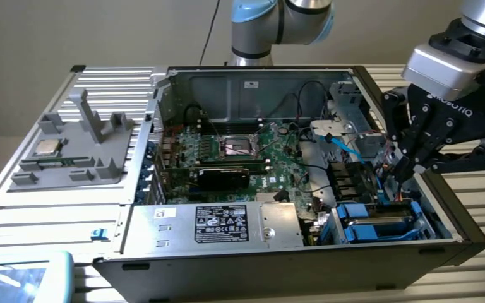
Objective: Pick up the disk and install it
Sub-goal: 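Insert the second disk wire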
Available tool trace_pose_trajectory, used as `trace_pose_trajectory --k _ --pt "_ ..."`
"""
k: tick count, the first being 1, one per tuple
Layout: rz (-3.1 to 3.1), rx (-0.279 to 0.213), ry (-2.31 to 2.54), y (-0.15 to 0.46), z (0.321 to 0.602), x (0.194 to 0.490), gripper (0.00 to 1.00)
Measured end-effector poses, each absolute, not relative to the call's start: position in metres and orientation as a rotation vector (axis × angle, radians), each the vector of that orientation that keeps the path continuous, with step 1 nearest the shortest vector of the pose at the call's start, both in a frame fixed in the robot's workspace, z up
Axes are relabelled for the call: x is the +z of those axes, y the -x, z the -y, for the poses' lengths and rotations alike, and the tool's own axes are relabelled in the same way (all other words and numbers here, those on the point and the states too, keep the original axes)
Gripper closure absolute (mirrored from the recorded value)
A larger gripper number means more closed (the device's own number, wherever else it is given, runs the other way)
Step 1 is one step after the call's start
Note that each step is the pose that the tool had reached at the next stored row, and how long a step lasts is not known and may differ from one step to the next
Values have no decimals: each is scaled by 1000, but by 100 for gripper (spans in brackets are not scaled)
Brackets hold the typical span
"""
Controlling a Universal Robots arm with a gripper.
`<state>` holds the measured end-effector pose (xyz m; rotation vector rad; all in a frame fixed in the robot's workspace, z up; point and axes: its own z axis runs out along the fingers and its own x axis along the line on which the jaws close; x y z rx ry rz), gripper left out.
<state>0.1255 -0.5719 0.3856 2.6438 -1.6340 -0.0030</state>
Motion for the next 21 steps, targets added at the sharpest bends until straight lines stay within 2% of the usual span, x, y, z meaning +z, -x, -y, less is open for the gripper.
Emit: trace_pose_trajectory --k 21 --pt "1208 -5 -2878 -126 568 381 89"
